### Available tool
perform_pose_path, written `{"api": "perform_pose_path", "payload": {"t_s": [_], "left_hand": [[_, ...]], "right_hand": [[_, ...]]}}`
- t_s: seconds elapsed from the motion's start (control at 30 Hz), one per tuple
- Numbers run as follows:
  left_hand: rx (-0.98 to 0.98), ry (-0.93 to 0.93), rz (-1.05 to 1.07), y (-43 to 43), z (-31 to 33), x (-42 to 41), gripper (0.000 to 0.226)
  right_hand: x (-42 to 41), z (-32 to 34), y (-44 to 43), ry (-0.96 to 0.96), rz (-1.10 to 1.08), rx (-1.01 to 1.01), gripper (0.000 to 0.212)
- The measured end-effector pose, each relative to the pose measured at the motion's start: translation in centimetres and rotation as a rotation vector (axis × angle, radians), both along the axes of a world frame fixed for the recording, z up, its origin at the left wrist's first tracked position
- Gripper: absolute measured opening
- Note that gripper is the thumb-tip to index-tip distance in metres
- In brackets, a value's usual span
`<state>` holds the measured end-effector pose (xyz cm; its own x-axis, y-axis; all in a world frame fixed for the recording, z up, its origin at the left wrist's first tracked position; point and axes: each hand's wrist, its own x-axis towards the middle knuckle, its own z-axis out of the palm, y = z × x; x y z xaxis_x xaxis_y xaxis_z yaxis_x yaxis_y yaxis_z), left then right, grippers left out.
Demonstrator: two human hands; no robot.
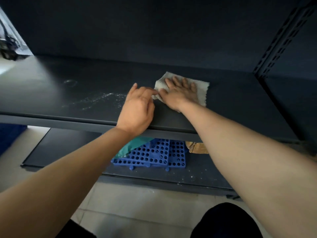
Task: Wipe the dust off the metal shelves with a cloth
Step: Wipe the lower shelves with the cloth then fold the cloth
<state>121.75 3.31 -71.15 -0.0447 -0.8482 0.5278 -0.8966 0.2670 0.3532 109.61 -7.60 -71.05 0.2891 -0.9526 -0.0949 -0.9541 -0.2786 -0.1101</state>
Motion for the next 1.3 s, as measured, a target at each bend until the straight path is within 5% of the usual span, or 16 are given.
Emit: {"api": "perform_pose_path", "payload": {"t_s": [0.4, 0.93, 1.3], "left_hand": [[-0.001, 0.071, 0.223, 2.9, -0.5, 12.6, 0.037], [0.000, 0.014, -0.006, 1.9, 0.6, 12.4, 0.039], [0.018, -0.033, 0.120, 3.0, 0.1, 23.3, 0.039]], "right_hand": [[15.0, -0.1, 5.0, -0.060, 0.182, 0.021, 0.058], [4.9, 0.6, 7.1, -0.005, -0.213, 0.023, 0.059], [20.8, 0.4, 8.1, -0.012, -0.025, 0.024, 0.064]]}}
